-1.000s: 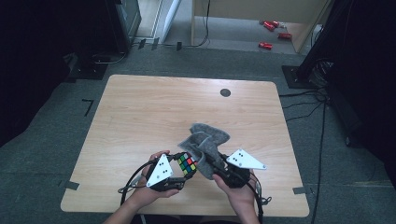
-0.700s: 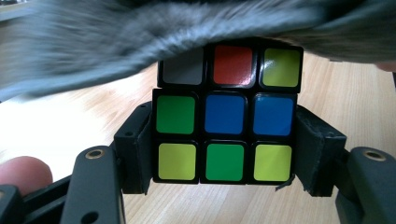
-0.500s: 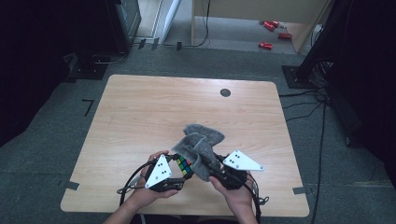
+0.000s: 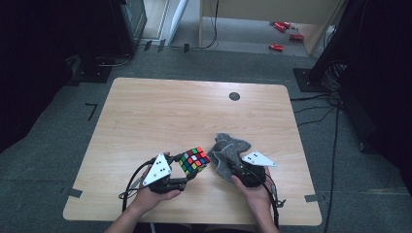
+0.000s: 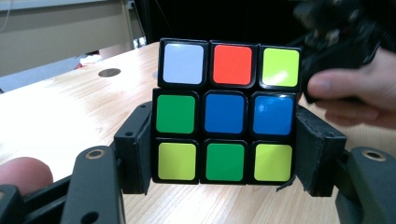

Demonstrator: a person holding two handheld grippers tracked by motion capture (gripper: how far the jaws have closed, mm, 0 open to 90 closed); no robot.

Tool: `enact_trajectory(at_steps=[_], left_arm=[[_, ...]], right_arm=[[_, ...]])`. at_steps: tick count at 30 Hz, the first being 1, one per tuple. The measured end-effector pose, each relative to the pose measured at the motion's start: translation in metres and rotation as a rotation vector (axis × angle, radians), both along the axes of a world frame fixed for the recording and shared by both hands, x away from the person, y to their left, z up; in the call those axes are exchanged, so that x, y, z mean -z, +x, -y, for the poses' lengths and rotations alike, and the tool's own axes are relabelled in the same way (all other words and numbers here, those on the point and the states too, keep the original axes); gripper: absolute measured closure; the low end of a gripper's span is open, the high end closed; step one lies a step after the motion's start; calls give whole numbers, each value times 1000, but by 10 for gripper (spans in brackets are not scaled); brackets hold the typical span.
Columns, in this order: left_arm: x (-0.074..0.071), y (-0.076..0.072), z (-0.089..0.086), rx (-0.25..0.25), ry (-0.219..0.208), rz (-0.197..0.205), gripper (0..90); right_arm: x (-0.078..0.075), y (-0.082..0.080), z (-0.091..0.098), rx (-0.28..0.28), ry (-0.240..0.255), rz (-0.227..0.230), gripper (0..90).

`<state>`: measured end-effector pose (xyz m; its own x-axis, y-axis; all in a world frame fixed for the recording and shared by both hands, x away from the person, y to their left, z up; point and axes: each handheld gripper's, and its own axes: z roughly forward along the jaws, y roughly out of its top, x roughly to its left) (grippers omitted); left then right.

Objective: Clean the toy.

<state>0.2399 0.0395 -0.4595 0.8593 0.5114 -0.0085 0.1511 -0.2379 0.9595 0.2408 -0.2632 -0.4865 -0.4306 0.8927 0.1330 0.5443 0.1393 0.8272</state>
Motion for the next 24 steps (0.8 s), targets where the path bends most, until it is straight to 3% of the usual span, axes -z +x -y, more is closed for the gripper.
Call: enact_trajectory(at_steps=[2, 4, 5, 9, 14, 20, 24], left_arm=[[-1, 2, -2, -6, -7, -17, 342], [-1, 6, -5, 2, -26, -58, 342], [-1, 8, -6, 0, -35, -72, 342], [-2, 16, -13, -11, -72, -127, 342], [-3, 22, -19, -17, -95, -178, 342], [-4, 26, -18, 26, -100, -241, 343], [-4, 28, -15, 44, -70, -267, 343]], right_arm=[[6, 2, 1, -15, 7, -21, 610], [7, 4, 2, -73, 30, -43, 492], [7, 4, 2, -95, 33, -31, 456], [-2, -3, 0, -149, 60, 77, 340], [-12, -15, -6, -255, 111, 220, 304], [-16, -28, -29, -396, 107, 313, 299], [-17, -33, -40, -432, 93, 353, 291]])
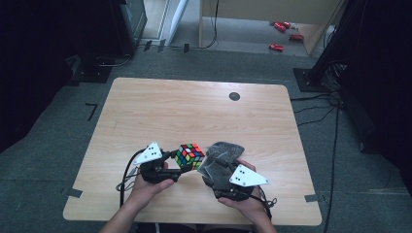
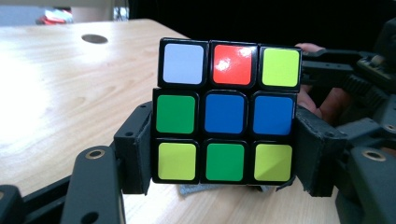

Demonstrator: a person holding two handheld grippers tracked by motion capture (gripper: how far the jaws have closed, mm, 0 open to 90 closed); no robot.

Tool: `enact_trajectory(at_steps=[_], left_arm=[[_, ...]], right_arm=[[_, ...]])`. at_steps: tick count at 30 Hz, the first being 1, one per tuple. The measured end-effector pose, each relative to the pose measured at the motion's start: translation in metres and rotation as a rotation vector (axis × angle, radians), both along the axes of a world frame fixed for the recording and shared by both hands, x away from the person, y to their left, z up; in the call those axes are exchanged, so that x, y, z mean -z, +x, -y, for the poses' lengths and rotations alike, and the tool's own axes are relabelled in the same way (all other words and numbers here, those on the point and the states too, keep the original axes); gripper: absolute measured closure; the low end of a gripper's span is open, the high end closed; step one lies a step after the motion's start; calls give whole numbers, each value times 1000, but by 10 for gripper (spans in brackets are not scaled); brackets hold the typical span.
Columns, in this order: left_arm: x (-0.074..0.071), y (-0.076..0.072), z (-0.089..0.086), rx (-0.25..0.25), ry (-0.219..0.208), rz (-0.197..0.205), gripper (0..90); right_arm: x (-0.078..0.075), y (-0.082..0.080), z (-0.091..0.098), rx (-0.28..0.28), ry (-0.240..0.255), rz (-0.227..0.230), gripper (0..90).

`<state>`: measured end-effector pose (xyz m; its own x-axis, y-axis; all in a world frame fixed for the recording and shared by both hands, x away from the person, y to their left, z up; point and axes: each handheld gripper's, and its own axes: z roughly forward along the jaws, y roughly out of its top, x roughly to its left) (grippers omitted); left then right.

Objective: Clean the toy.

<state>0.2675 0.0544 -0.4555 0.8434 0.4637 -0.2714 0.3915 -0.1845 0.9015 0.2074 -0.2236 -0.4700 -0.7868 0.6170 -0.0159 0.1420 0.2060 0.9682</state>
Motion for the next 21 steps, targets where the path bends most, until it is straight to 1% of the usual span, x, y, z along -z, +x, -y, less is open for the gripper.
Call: enact_trajectory(at_steps=[2, 3, 6, 7, 8, 11, 14, 16, 18, 21], left_arm=[[0, 1, 2, 12, 11, -13, 343], [-1, 1, 3, 16, 21, -19, 343], [-2, 2, 6, 28, 51, -32, 343], [-2, 3, 6, 32, 51, -42, 343], [-2, 4, 6, 37, 48, -56, 343], [-4, 6, 6, 37, 48, -84, 343], [-5, 7, 7, 58, 54, -101, 343], [-5, 7, 9, 72, 55, -113, 343], [-5, 8, 10, 83, 53, -124, 343], [-6, 8, 12, 99, 60, -147, 344]], right_arm=[[0, -3, -5, 35, -14, 29, 270], [1, -3, -6, 39, -21, 39, 264], [1, -4, -8, 29, -21, 37, 228], [1, -3, -9, 30, -30, 25, 207], [1, -3, -10, 30, -42, 22, 197], [2, -3, -14, 31, -66, 33, 175], [2, -4, -19, 40, -78, 47, 160], [4, -5, -22, 47, -87, 65, 156], [5, -5, -24, 51, -106, 78, 155], [7, -6, -27, 55, -123, 86, 158]])
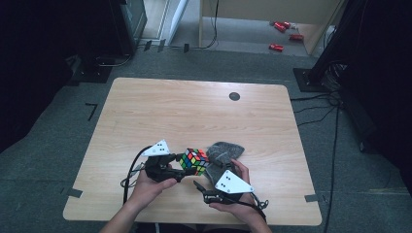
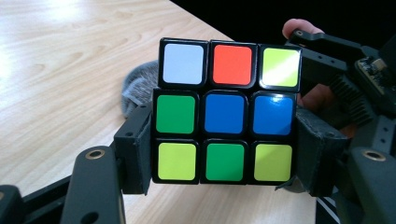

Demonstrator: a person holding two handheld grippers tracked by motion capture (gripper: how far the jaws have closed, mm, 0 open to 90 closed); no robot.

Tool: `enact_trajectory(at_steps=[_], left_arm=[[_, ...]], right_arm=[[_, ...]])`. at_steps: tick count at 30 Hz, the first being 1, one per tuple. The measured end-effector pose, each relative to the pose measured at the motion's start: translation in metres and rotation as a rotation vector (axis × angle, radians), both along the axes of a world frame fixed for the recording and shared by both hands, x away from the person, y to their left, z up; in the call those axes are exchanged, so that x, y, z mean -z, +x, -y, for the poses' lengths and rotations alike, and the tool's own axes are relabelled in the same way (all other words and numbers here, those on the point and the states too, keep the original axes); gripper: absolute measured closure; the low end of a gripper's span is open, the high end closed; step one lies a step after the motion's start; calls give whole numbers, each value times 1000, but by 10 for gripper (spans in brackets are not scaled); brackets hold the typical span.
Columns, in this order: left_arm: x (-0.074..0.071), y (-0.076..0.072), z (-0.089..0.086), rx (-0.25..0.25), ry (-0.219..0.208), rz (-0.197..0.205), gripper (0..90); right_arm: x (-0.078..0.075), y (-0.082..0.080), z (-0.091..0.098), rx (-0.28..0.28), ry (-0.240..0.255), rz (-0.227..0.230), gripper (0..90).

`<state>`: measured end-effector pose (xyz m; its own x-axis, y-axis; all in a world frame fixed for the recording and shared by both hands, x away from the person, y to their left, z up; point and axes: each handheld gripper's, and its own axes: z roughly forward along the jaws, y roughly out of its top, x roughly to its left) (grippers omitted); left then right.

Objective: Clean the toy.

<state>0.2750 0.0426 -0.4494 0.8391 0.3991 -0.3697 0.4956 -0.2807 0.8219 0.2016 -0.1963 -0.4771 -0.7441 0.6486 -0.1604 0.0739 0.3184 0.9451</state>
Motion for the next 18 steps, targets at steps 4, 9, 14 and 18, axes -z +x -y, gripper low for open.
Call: enact_trajectory(at_steps=[4, 9, 14, 18], left_arm=[[0, 1, 4, 36, -8, -48, 343], [2, 1, 8, 69, 0, -86, 343], [4, 3, 8, 69, 6, -120, 340], [6, 5, 6, 66, -1, -126, 329]], right_arm=[[1, -1, -3, 22, -21, 31, 172], [3, -4, -7, 44, -63, 72, 223], [5, -6, -8, 52, -92, 90, 262], [6, -9, -11, 44, -127, 124, 340]])
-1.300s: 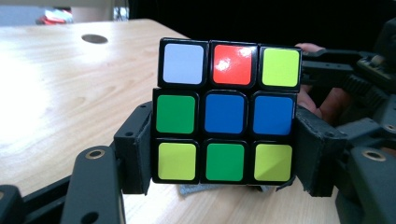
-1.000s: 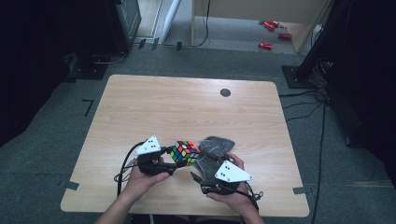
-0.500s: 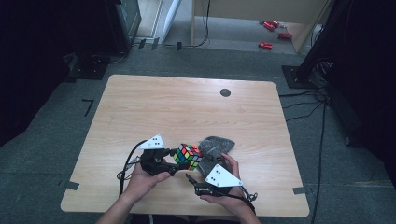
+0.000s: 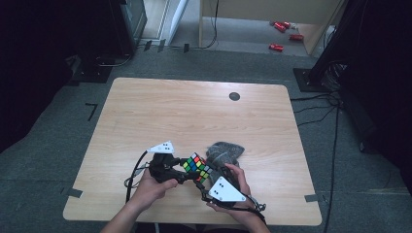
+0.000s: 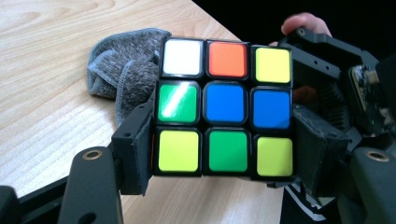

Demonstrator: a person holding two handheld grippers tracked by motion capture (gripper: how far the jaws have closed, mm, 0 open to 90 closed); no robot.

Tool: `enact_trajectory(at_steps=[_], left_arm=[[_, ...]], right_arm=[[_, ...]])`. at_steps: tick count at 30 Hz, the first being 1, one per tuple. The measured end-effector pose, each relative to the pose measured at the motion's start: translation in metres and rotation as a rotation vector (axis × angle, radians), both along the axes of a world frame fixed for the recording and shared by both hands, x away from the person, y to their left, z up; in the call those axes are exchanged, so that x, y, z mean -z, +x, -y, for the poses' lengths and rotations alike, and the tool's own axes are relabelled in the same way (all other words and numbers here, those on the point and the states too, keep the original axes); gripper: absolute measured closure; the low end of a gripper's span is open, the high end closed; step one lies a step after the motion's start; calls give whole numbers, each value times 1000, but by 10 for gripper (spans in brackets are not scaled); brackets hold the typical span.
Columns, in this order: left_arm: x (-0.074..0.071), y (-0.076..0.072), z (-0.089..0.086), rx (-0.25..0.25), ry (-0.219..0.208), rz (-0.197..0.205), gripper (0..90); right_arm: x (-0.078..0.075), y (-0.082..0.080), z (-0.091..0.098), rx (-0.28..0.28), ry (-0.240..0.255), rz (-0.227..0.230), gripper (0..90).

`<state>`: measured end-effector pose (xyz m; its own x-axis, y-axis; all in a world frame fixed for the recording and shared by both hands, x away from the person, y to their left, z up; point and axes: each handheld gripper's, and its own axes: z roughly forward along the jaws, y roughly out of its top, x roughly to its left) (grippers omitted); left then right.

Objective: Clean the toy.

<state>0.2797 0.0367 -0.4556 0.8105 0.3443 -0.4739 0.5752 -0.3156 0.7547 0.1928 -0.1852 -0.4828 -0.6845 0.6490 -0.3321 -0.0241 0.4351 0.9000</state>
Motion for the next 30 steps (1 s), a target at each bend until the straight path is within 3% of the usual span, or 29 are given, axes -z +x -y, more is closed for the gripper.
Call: enact_trajectory(at_steps=[4, 10, 16, 20, 22, 24, 26, 30], left_arm=[[0, 0, 0, 2, -7, 7, 323], [-5, 1, -9, -15, -58, 41, 291], [-7, 0, -20, -74, -73, 163, 258], [-3, -1, -19, -65, -8, 231, 255], [0, -3, -15, -56, 50, 282, 248], [5, -8, -8, -79, 128, 350, 247], [12, -14, -2, -98, 154, 456, 243], [17, -23, 8, -72, 174, 562, 261]], right_arm=[[0, 0, 0, 1, 3, -12, 342], [0, 4, 8, 23, 14, -45, 344], [-2, 13, 23, 79, 50, -95, 344], [-8, 16, 32, 109, 88, -114, 344], [-11, 17, 35, 121, 108, -132, 344], [-14, 17, 38, 123, 134, -154, 344], [-18, 18, 40, 116, 170, -180, 344], [-27, 17, 38, 104, 224, -233, 343]])
